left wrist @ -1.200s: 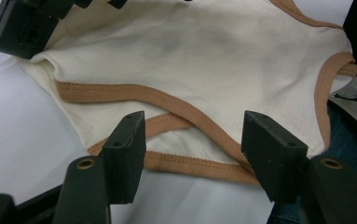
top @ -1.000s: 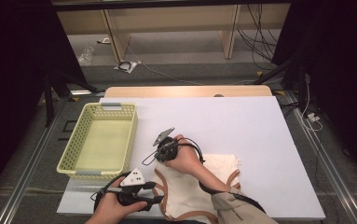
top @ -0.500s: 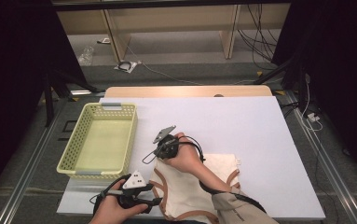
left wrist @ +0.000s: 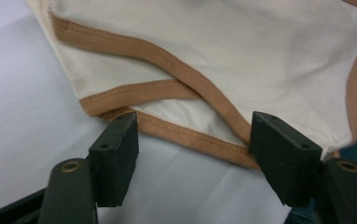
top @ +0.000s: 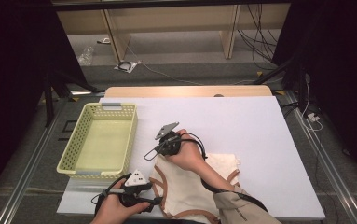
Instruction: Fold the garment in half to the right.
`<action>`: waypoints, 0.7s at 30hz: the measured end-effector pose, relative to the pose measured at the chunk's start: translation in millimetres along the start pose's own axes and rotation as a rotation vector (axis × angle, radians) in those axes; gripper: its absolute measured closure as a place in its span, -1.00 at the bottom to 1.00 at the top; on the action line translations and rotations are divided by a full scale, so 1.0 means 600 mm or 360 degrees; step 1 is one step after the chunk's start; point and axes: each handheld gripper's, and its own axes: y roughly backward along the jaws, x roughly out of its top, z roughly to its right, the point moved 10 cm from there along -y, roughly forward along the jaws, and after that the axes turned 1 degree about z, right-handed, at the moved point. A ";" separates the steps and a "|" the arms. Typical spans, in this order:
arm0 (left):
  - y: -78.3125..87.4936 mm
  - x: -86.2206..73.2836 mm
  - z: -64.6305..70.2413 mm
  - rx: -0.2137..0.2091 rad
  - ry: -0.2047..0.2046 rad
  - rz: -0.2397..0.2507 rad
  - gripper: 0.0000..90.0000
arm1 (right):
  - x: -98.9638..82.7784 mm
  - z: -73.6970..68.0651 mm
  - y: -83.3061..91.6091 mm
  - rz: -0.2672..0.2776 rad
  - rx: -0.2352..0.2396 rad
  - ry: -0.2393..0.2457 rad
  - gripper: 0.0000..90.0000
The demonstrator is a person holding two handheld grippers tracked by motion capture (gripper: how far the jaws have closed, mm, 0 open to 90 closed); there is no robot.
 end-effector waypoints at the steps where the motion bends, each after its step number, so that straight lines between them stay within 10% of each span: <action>1: -0.002 0.001 0.000 0.0002 -0.0007 0.0000 -0.28 | 0.000 0.000 0.000 -0.0001 -0.0001 -0.0003 1.00; 21: -0.024 0.014 0.008 0.0101 -0.0124 -0.0016 -0.23 | 0.011 -0.002 0.003 0.0013 0.0000 0.0018 1.00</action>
